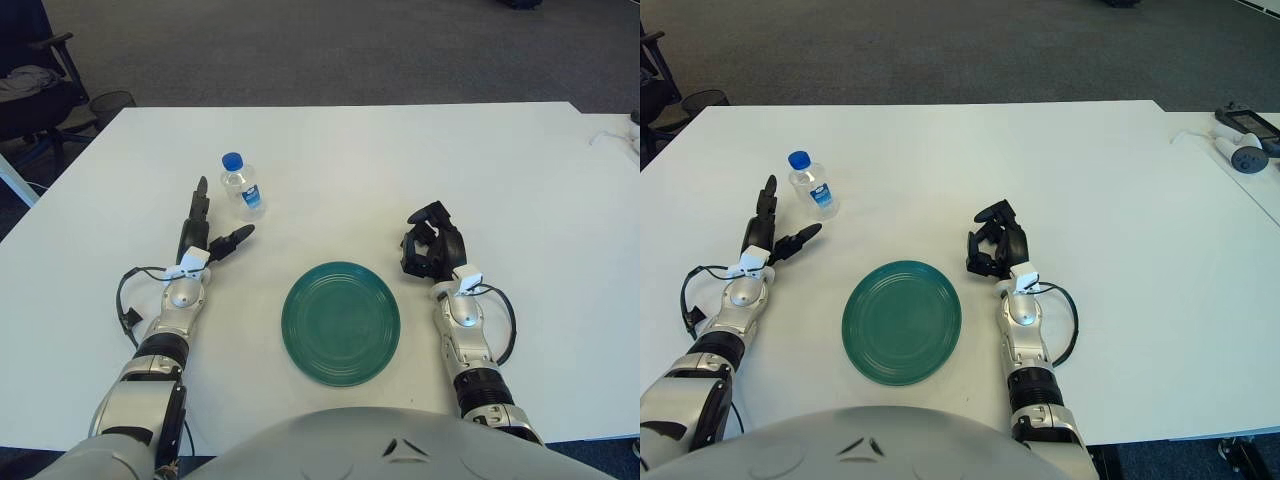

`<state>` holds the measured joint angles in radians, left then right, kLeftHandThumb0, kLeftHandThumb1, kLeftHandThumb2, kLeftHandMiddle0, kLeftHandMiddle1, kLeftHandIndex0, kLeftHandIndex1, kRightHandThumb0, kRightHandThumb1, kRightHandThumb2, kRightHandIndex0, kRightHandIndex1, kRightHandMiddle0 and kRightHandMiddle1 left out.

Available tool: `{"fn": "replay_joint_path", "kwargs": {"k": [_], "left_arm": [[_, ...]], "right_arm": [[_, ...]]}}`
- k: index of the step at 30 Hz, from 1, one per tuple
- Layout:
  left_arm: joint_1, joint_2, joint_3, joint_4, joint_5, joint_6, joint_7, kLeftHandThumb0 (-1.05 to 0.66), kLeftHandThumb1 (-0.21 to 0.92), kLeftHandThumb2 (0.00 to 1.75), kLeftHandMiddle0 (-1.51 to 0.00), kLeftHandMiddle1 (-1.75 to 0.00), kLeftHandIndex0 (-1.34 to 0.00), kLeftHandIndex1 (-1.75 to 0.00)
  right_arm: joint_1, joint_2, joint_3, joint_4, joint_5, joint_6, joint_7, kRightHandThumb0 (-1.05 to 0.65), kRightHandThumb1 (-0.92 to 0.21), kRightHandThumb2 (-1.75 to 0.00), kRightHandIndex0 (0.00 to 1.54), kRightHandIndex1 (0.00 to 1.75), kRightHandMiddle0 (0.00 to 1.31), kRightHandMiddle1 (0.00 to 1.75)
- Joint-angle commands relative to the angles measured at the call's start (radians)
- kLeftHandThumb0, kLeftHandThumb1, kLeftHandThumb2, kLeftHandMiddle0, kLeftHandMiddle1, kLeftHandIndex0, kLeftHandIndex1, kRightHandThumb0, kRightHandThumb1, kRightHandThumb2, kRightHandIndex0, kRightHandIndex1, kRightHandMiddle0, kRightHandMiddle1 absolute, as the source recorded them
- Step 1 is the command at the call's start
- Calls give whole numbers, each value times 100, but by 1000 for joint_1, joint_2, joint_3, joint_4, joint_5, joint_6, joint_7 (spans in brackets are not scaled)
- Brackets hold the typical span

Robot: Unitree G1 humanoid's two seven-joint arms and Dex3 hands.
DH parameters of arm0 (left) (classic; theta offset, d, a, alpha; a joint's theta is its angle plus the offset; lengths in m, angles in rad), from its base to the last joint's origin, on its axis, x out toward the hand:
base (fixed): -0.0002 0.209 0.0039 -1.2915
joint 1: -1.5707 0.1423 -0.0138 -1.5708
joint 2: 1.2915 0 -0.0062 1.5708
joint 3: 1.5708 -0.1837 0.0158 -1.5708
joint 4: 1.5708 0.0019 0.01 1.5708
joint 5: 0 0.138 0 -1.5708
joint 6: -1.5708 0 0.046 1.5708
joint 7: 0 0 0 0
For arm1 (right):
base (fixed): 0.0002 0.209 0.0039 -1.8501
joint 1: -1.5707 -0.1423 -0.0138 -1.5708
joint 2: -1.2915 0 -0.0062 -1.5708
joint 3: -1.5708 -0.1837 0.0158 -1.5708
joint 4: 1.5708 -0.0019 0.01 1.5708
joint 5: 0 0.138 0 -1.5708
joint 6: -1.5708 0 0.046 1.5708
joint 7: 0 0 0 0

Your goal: Put the bottle into the plate.

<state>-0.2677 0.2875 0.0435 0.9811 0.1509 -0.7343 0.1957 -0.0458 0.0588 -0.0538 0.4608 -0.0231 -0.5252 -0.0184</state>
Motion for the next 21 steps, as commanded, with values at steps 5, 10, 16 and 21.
{"fn": "replay_joint_path", "kwargs": {"k": [5,10,16,21], "left_arm": [[77,-47,-41,43,40,26,-1,-105,91,4,0,0,0,0],[79,-44,-49,31,48,29,-4,-105,91,4,0,0,0,0],[80,-48,-59,4,60,42,5,-105,92,4,0,0,0,0],[63,-48,-66,8,70,59,3,-105,92,7,0,0,0,0]], "right_arm": [[181,0,-25,168,8,39,-27,-1,-40,-123,59,175,30,171],[182,1,-24,169,6,36,-33,-1,-40,-123,59,175,29,172],[180,5,-25,173,13,22,-34,-1,-41,-123,59,175,28,173],[177,5,-23,175,12,26,-33,-1,-41,-123,59,175,28,173]]}}
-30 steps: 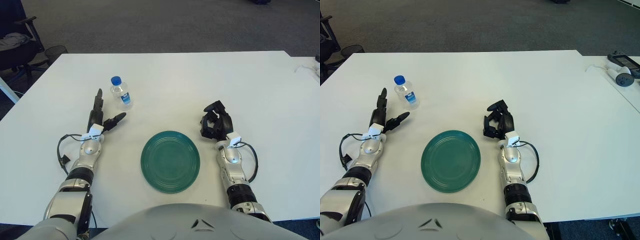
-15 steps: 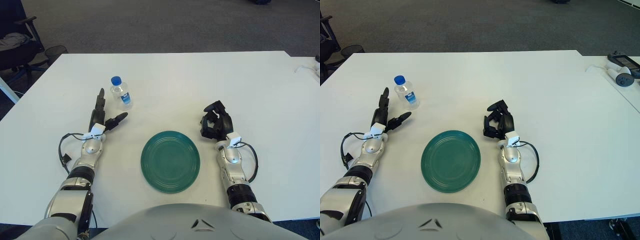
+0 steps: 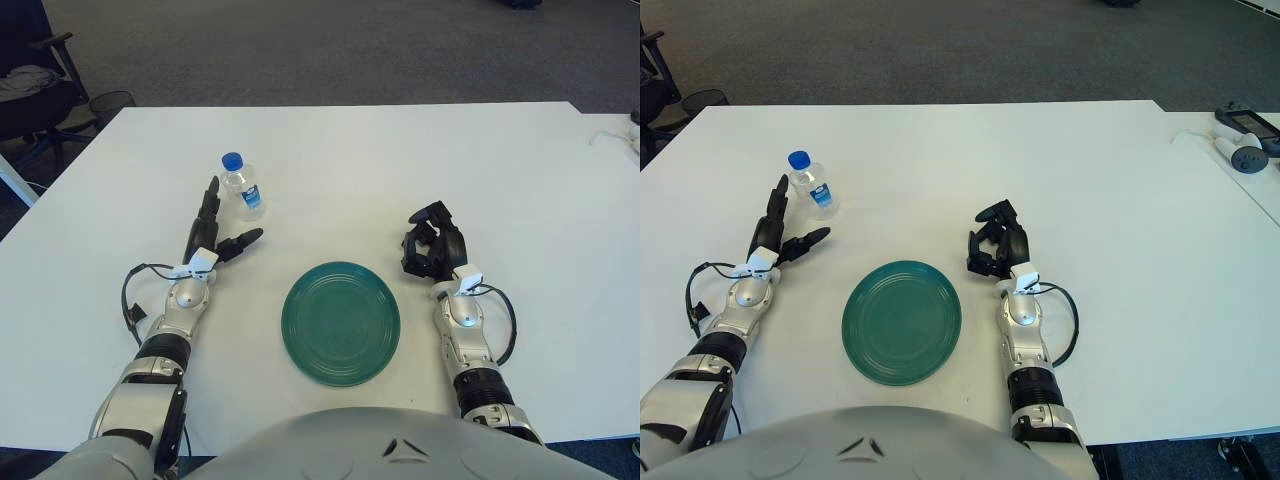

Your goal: Put the bottle into the plate.

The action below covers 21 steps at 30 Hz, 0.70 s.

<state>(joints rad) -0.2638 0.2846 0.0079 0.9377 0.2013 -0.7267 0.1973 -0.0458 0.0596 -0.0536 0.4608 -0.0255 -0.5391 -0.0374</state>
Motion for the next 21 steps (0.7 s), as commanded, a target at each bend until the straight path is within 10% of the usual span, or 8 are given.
{"fn": "replay_joint_path", "kwargs": {"k": [1,21], "left_arm": [[46,-47,-32,68,23,57,2,-105,92,7,0,0,0,0],[-110,-75,-60,206,18,137,-71,-105,92,8,0,0,0,0]], "right_arm": [[176,4,-24,175,17,41,-12,-1,-41,-123,59,175,28,173],[169,8,-29,184,25,44,-6,-1,-40,-123,59,175,32,169]]}}
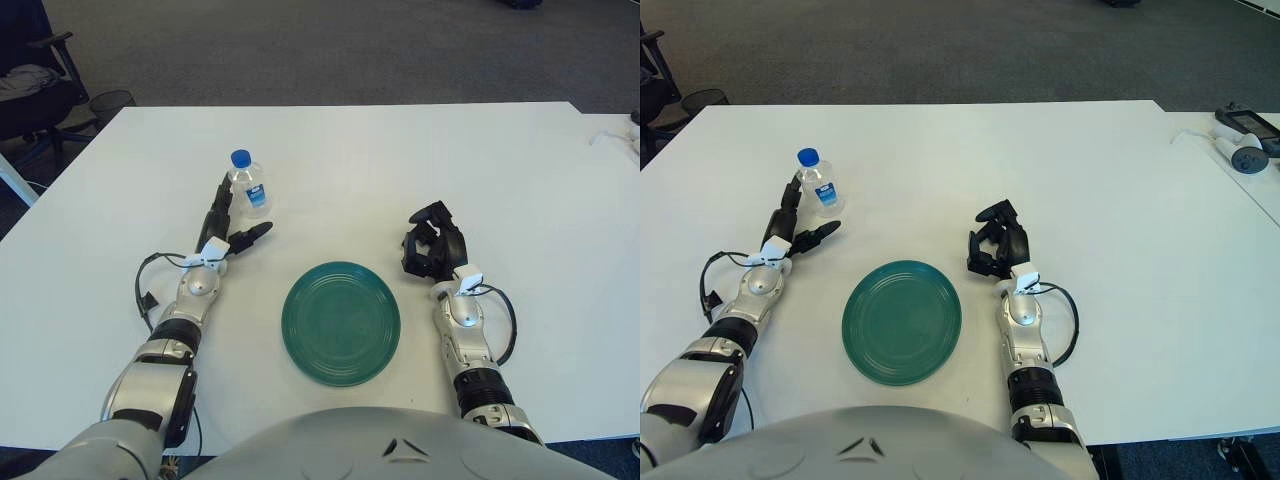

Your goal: Put the bottle into the plate.

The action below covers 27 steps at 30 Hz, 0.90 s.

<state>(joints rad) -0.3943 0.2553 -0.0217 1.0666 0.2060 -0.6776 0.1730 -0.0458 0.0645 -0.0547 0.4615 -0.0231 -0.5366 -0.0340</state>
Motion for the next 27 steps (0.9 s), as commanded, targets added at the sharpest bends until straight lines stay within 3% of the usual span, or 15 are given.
{"fn": "replay_joint_path", "kwargs": {"k": [1,11,27], "left_arm": [[14,-49,-32,82,14,92,-45,-105,92,7,0,0,0,0],[-27,-79,-29,115,7,114,-12,-105,92,9,0,0,0,0],[-60,-103,59,163,-96,122,-66,-105,87,5,0,0,0,0]], "right_arm": [[170,3,-28,183,25,42,-7,-1,-40,-123,58,175,31,170],[177,3,-29,182,29,40,0,-1,-41,-123,57,174,30,173],[177,7,-31,184,29,53,-7,-1,-41,-122,58,173,29,174]]}}
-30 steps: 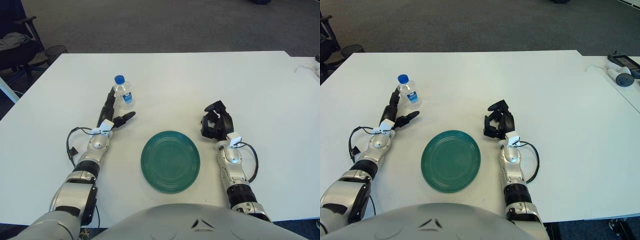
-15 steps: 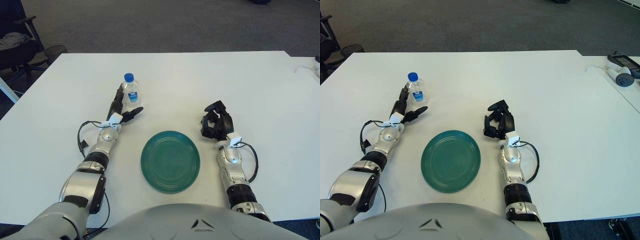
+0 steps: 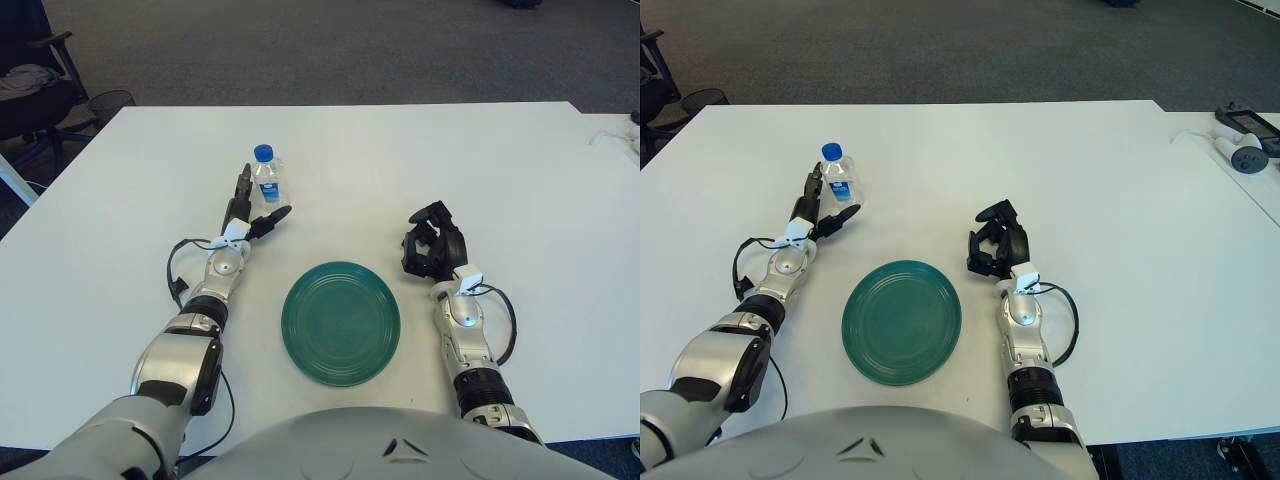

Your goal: Put the bottle into the plate.

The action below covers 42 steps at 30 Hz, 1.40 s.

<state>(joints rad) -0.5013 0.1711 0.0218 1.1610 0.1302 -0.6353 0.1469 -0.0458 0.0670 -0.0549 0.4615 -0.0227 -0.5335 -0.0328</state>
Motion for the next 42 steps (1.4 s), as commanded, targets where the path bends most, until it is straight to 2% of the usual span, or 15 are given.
{"fn": "replay_joint_path", "kwargs": {"k": [1,23,33,42], "left_arm": [[47,-18,19,69,-24,81,-40,-105,86,5,0,0,0,0],[19,-10,66,79,-73,118,-59,-105,87,4,0,0,0,0],[-40,0,39,86,-43,132,-56,-105,87,3,0,0,0,0],[-88,6,-18,87,20,148,-46,-105,87,3,0,0,0,0]], "right_arm": [[177,5,-31,184,29,50,-6,-1,-41,-122,58,173,29,174],[169,10,-27,203,22,37,-13,-1,-40,-123,58,174,31,172],[161,12,-31,216,22,29,-21,-1,-39,-123,59,174,32,169],[157,13,-32,223,17,25,-33,-1,-38,-124,60,175,33,169]]}}
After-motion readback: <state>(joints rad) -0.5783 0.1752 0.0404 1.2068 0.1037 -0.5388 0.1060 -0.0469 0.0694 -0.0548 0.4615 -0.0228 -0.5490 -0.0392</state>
